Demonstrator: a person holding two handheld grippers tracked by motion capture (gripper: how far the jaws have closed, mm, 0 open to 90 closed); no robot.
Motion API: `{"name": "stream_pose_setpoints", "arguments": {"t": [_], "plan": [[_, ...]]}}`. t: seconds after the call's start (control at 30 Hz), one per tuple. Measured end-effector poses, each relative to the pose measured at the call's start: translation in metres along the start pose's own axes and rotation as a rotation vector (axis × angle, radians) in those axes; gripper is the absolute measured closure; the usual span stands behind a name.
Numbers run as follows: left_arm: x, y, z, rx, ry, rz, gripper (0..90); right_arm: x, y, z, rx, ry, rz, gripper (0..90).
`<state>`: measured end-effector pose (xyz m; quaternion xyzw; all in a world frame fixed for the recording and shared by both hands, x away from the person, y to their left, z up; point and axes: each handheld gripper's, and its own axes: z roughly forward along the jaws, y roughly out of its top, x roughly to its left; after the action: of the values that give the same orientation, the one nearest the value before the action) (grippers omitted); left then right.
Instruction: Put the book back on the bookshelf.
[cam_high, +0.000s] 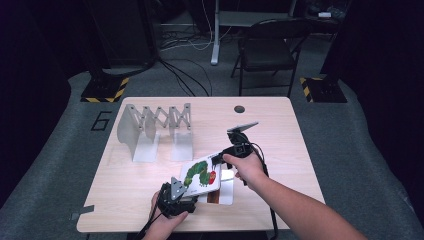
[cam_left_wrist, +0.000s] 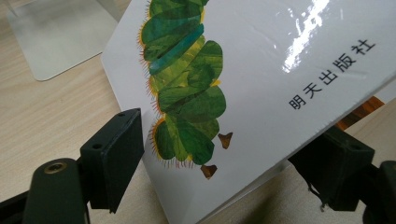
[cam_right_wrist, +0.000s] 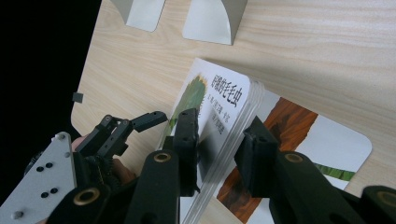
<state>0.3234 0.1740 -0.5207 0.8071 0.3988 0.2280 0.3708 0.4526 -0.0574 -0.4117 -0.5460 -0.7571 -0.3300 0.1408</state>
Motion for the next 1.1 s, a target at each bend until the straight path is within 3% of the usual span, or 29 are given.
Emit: {"name": "stream_pose_setpoints", "arguments": {"t": [0.17, 0.4, 0.43, 0.63, 0.7, 0.8, 1.1], "plan": [[0.003, 0.001, -0.002, 0.016, -0.021, -0.014, 21.7, 0.009, 0.000, -0.003, 0.016, -0.031, 0.011, 71.2], [0.008, 0.002, -0.002, 0.026, -0.045, -0.030, 21.9, 0.013, 0.003, -0.002, 0.049, -0.027, 0.039, 72.1], [0.007, 0.002, -0.001, 0.003, -0.037, -0.045, 21.8, 0.013, 0.003, -0.002, 0.050, -0.026, 0.040, 72.3], [0.010, 0.001, 0.000, 0.024, -0.041, -0.023, 20.8, 0.018, 0.004, -0.004, 0.055, -0.027, 0.047, 73.5], [0.012, -0.001, 0.003, 0.039, -0.022, -0.038, 22.8, 0.020, 0.004, -0.005, 0.053, -0.013, 0.039, 74.3], [0.016, -0.004, 0.006, 0.046, -0.052, -0.091, 19.3, 0.024, 0.001, -0.006, 0.060, -0.010, 0.027, 74.9], [0.015, -0.004, 0.004, 0.055, -0.055, -0.053, 18.6, 0.024, -0.006, -0.012, 0.058, 0.017, 0.019, 76.0]]}}
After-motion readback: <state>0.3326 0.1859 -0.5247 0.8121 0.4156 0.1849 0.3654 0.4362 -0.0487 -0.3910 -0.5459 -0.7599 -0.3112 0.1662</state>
